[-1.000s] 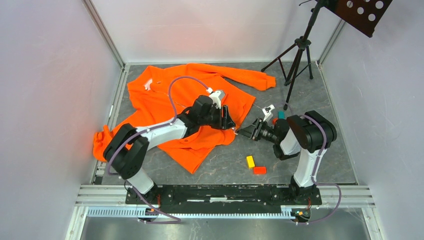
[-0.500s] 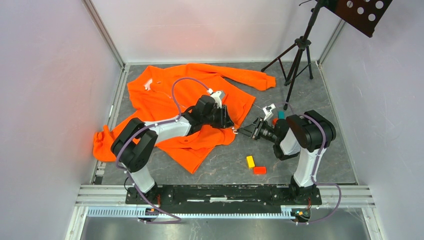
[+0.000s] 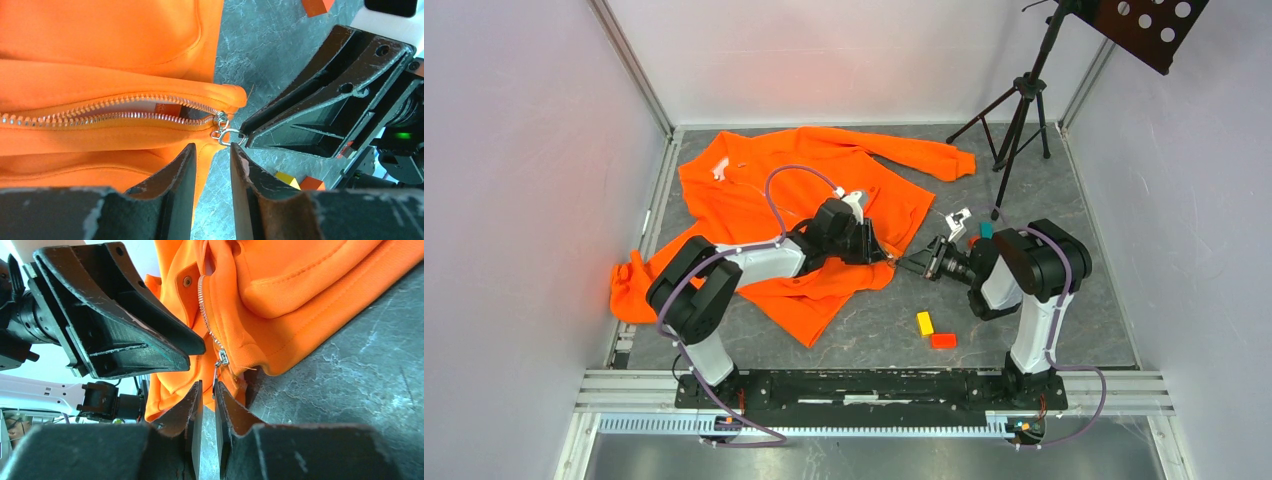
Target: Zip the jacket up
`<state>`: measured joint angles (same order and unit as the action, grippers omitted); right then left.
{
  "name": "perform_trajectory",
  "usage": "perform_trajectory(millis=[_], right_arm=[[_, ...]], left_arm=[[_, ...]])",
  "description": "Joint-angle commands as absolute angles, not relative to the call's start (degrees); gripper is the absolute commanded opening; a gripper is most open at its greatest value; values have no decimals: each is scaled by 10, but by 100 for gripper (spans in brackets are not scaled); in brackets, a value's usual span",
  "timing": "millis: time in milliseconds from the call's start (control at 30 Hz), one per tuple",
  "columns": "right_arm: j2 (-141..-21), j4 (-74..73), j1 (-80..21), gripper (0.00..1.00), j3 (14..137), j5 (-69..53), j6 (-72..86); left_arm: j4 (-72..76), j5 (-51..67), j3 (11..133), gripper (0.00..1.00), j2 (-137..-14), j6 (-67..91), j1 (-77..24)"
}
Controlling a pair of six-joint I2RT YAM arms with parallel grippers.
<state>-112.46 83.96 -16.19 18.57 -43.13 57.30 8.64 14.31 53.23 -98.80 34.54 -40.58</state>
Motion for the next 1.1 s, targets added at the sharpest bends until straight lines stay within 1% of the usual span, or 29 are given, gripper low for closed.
perform_trajectory(millis=[0, 133, 300, 467, 633, 833, 933, 1067], right_arm=[[-1128, 898, -170, 19, 200, -443, 576], [-1130, 897, -175, 18, 207, -443, 576], [-1131, 894, -178, 18, 214, -442, 576], [-1135, 888, -185, 17, 224, -439, 575], [-1144, 876, -195, 16, 237, -433, 571], [-1154, 844, -217, 16, 264, -427, 557], [-1146, 846, -219, 18, 263, -432, 557], [-1105, 809, -208, 22, 240, -432, 526]], left_arm=[[103, 132, 528, 41, -984, 407, -404], [120, 135, 528, 49, -989, 427, -403], [138, 164, 541, 54, -1016, 465, -399], [146, 169, 540, 54, -1028, 500, -396], [145, 166, 533, 48, -1033, 529, -386], [156, 151, 514, 50, -1018, 531, -380], [160, 150, 508, 51, -1015, 528, -377], [157, 163, 508, 51, -1011, 514, -377]])
